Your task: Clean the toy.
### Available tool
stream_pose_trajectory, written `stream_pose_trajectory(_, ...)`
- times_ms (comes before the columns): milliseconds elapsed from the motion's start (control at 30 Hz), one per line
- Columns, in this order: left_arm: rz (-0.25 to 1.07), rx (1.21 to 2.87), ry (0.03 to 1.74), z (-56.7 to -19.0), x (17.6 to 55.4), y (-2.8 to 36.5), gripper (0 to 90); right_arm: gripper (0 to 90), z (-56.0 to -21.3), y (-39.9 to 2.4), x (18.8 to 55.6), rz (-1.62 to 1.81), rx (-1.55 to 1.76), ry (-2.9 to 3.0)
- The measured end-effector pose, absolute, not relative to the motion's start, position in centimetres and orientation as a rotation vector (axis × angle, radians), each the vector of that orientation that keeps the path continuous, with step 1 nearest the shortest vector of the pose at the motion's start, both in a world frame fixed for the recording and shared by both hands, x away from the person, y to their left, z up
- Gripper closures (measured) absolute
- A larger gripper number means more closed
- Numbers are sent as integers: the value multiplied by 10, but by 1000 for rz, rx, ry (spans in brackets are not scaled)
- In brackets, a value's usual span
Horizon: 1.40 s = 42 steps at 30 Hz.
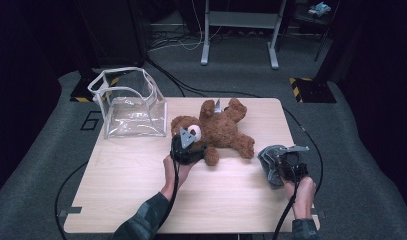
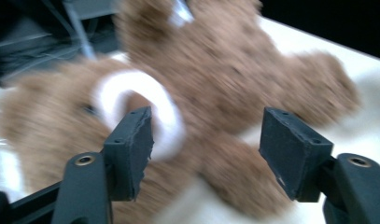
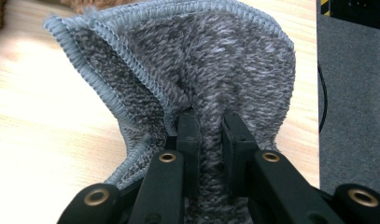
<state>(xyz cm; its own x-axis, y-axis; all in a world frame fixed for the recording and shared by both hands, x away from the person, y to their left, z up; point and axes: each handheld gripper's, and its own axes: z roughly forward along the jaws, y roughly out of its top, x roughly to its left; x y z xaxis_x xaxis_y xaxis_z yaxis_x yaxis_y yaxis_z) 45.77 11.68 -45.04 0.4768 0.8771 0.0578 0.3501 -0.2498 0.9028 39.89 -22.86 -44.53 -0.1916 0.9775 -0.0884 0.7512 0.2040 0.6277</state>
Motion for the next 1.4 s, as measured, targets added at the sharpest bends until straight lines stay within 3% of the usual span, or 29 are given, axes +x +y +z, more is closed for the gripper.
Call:
stream_pose_trajectory(167, 781, 1846, 1163, -462, 488, 121, 267, 794, -441, -226, 400, 634, 1577, 2013)
stream_pose_trajectory(267, 830, 1875, 1150, -467, 492, 116, 277, 794, -438, -225, 400, 632, 1576, 2011)
stream_pose_trajectory(467, 835, 1903, 1134, -474, 496, 116, 473, 794, -437, -225, 400, 635, 1587, 2010)
stream_pose_trajectory(500, 824, 1904, 1105, -476, 497, 118, 603, 794, -437, -225, 400, 634, 1586, 2010)
stream_pose_trajectory(600, 799, 1907, 1065, -477, 494, 121, 637, 794, -436, -225, 400, 640, 1583, 2008)
stream_pose_trajectory(933, 647, 1885, 974, -475, 480, 138, 680, 795, -419, -211, 404, 687, 1519, 2007)
stream_pose_trajectory(1400, 424, 1927, 830, -471, 469, 157, 684, 795, -387, -138, 430, 737, 1325, 2094)
